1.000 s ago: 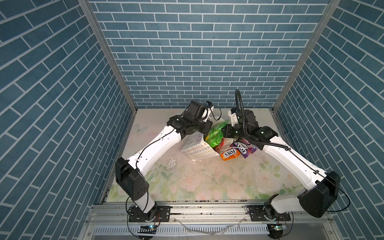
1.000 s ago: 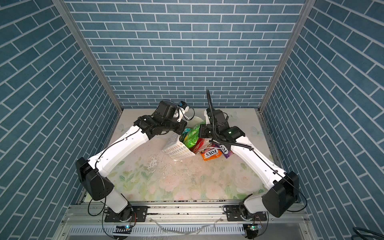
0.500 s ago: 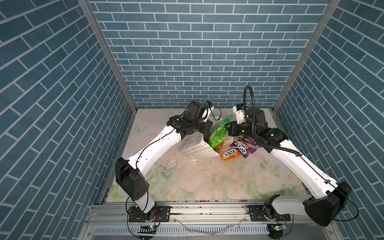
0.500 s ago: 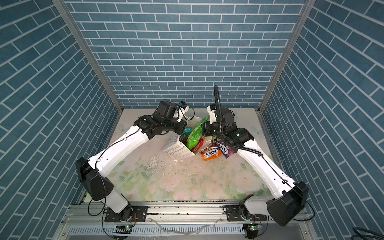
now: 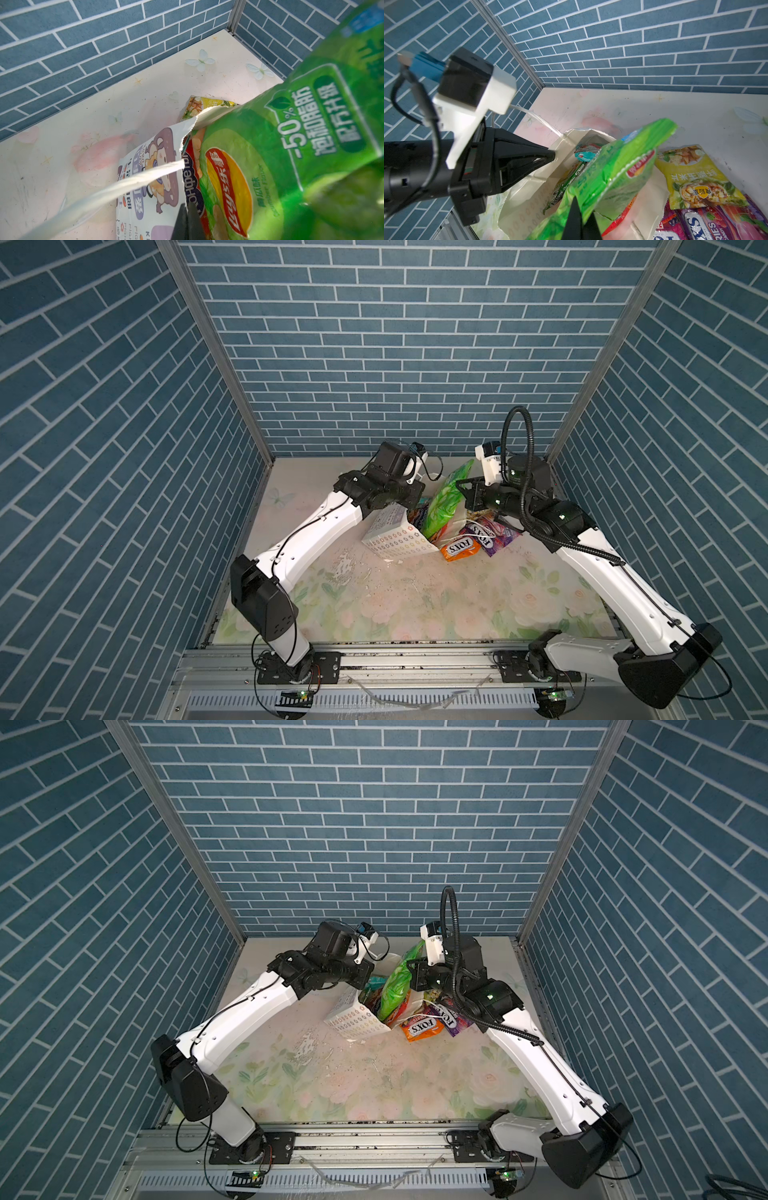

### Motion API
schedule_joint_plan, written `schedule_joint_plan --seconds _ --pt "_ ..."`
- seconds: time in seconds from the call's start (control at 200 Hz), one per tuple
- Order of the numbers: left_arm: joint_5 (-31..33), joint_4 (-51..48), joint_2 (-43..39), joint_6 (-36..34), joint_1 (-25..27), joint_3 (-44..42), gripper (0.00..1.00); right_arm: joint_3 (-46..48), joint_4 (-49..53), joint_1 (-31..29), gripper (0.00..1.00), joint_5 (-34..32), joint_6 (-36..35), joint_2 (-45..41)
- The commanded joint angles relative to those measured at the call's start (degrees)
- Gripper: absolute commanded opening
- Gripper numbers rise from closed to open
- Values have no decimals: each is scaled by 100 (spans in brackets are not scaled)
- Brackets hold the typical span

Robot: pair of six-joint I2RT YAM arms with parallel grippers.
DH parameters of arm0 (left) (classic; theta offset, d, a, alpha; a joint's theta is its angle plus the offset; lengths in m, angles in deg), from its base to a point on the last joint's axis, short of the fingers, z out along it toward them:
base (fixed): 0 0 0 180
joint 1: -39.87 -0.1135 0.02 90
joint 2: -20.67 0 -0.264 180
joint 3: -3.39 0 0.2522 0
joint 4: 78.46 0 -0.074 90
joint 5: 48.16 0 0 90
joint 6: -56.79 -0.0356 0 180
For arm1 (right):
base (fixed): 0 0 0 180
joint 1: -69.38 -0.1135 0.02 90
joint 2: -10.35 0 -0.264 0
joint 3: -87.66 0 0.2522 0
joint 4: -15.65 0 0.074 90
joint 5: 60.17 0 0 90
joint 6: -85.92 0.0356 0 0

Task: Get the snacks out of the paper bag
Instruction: 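Carry the green packet away from the bag with the right gripper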

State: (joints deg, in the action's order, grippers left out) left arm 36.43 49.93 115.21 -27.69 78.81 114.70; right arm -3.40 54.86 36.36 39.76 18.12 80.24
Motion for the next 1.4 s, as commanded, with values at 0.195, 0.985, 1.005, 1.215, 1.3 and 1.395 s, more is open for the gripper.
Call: schedule_joint_plan --seconds 0.195,0.985,1.005,1.215,1.3,1.395 --pt "-12 139 -96 -95 -27 16 0 -364 -407 154 0 351 -493 -411" --pt "164 84 -120 -173 -35 -2 0 -1233 795 842 0 -2222 -1042 -827" --pt "171 80 -120 -172 -35 -7 0 -1256 869 865 0 -2336 -1057 -800" --pt "189 67 -130 -200 -53 17 0 -1360 1758 1261 0 -3254 -986 -461" --pt "185 60 -136 -200 -62 17 0 -1291 2054 1451 0 -3374 -863 -268" --pt "181 60 -123 -209 -71 8 0 -1149 2307 1607 0 -3429 -672 -102"
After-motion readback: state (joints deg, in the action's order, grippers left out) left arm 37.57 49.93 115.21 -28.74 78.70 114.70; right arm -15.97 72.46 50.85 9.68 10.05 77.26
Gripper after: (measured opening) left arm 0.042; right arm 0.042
